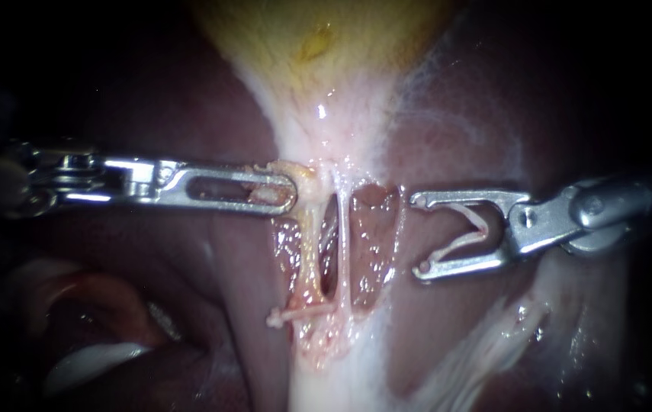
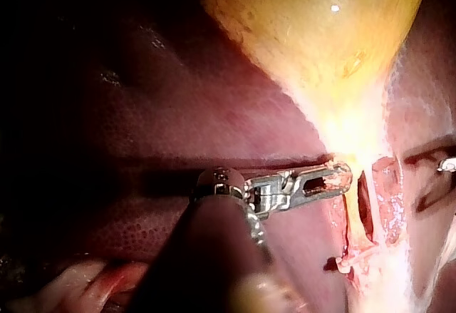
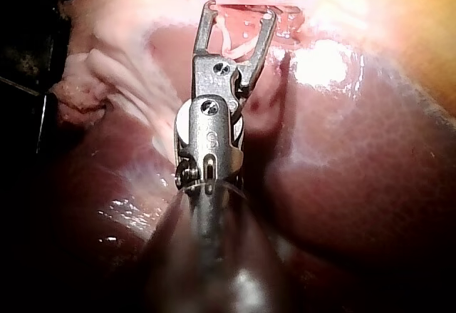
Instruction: Clipping second clip left tube
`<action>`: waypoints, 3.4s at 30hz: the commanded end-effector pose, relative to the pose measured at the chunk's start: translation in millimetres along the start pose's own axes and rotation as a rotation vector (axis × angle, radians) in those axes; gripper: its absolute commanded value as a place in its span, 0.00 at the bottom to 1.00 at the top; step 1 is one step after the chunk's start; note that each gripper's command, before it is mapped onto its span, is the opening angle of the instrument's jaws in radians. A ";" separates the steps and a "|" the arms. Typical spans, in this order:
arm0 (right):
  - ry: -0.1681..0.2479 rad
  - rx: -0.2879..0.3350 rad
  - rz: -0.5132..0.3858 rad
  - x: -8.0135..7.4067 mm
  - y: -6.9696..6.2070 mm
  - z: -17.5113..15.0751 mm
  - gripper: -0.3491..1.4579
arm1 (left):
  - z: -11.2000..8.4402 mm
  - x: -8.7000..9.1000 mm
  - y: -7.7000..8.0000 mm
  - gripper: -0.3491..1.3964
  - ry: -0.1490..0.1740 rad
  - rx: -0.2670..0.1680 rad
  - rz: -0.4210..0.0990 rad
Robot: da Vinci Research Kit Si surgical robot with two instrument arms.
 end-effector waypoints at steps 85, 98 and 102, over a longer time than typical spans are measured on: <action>0.034 0.101 0.261 -4.9 -0.7 19.2 0.44 | -7.3 -0.6 -5.7 0.00 -0.026 -0.005 0.018; 0.108 0.143 0.343 -4.6 0.0 21.3 0.43 | -7.1 -0.6 -5.7 0.00 -0.029 -0.008 0.018; 0.116 0.141 0.366 -4.5 0.1 21.5 0.43 | -7.0 -0.5 -5.7 0.00 -0.030 -0.008 0.018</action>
